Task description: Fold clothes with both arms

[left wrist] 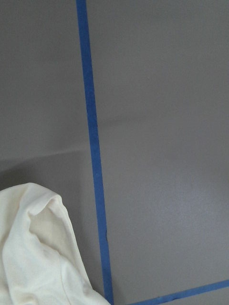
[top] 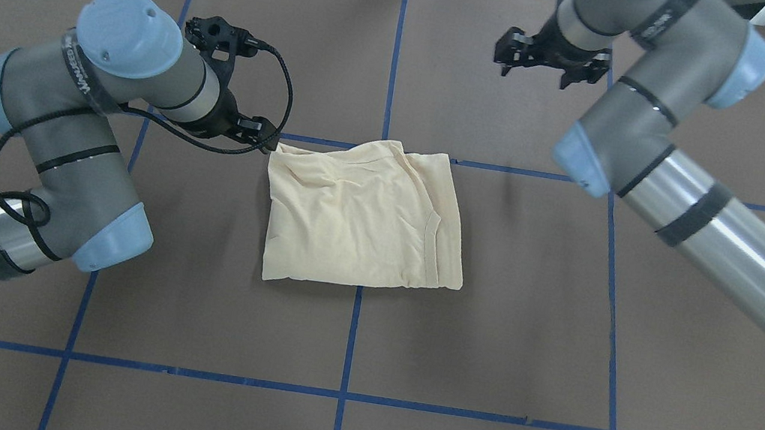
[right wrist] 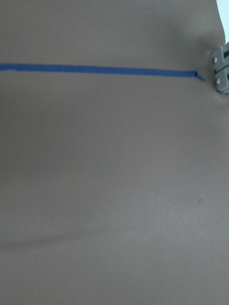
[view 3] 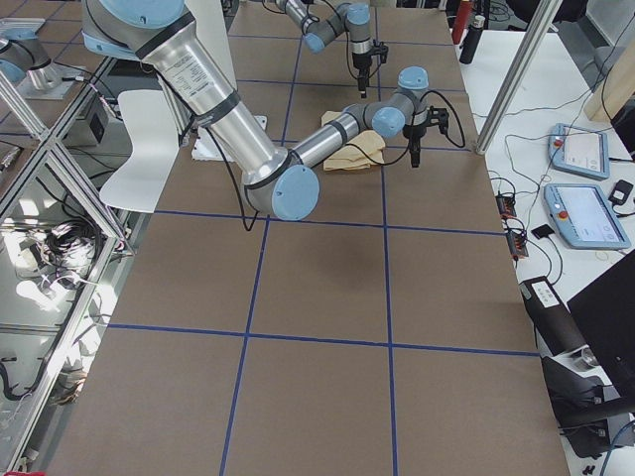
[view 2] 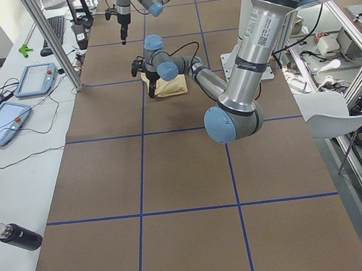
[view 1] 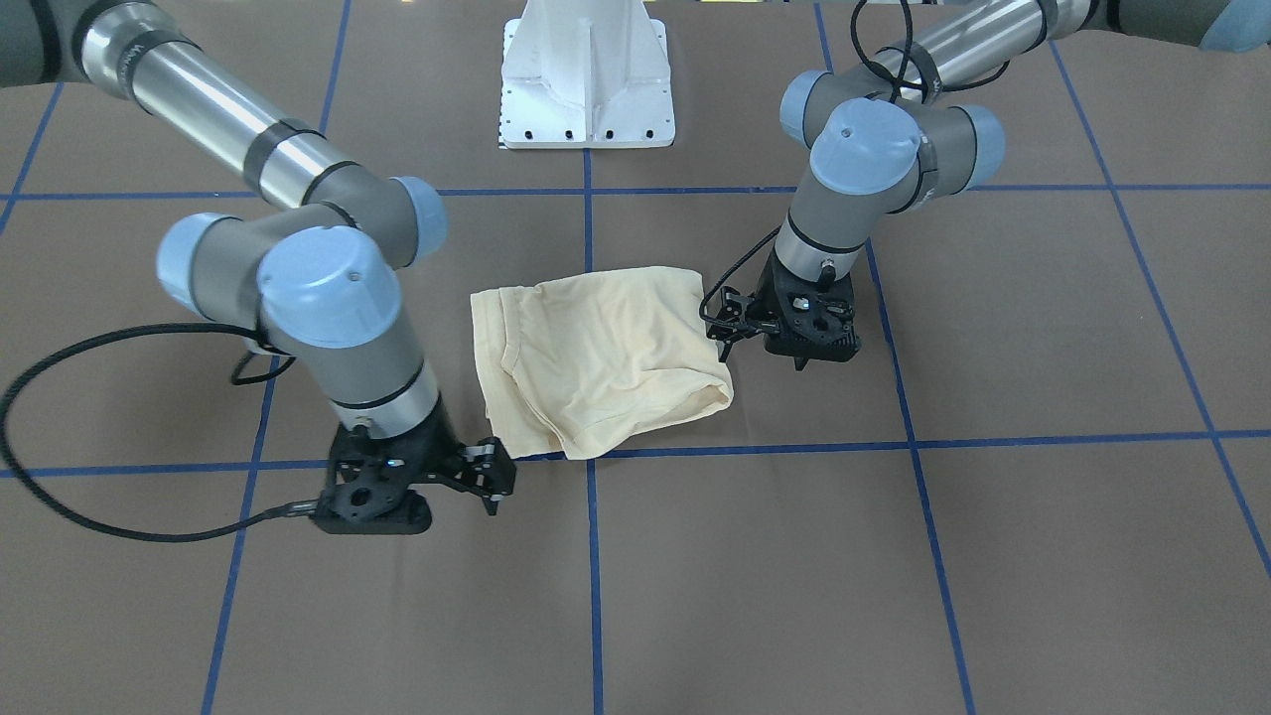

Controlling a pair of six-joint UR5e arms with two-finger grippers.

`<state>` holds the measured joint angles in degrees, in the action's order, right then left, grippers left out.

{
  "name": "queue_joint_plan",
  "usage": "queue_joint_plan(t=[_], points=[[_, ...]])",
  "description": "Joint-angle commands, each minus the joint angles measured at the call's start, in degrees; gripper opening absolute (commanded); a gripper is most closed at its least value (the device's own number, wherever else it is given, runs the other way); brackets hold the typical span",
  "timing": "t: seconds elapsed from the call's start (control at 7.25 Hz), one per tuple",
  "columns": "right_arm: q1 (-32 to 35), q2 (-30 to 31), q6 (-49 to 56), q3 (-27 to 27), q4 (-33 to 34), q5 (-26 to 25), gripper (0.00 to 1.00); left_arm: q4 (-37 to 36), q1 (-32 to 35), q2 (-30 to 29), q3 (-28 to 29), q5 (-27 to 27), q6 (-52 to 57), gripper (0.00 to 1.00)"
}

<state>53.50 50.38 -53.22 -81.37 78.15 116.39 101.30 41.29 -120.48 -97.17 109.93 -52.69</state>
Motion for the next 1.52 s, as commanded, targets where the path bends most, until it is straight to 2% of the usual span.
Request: queue_joint_plan(t=[0.0, 0.14, 0.28, 0.55, 0.69, 0.97, 1.24, 1.38], points=[[8.87, 12.32, 18.51, -13.67, 10.40, 4.89, 1.00, -13.52, 7.10, 1.64, -9.65, 2.99, 16.13, 1.00], [12.39, 17.59, 26.69, -17.21, 12.70, 6.64, 1.00, -17.33, 11.84, 4.52, -13.44, 4.66, 24.39, 1.00], [16.16, 23.04, 34.69, -17.85, 12.38, 8.23, 1.00, -18.24, 17.11, 8.38, -15.13, 5.90, 33.52, 1.00], [25.21, 33.06, 50.78, -17.77, 12.11, 12.00, 1.00, -18.33, 30.01, 15.33, -14.80, 9.23, 52.24, 1.00], [28.39, 38.33, 56.16, -17.34, 12.11, 13.07, 1.00, -17.98, 34.78, 19.80, -14.45, 11.34, 58.08, 1.00], [34.81, 47.22, 60.24, -18.03, 11.85, 14.65, 1.00, -17.37, 41.39, 25.54, -13.40, 11.97, 63.47, 1.00], [37.47, 53.04, 60.09, -20.13, 8.96, 15.63, 1.00, -17.36, 43.87, 27.58, -6.13, 13.81, 63.85, 1.00], [37.47, 53.24, 57.82, -22.93, 9.90, 15.28, 1.00, -17.80, 45.44, 28.19, -4.88, 20.26, 63.85, 1.00]])
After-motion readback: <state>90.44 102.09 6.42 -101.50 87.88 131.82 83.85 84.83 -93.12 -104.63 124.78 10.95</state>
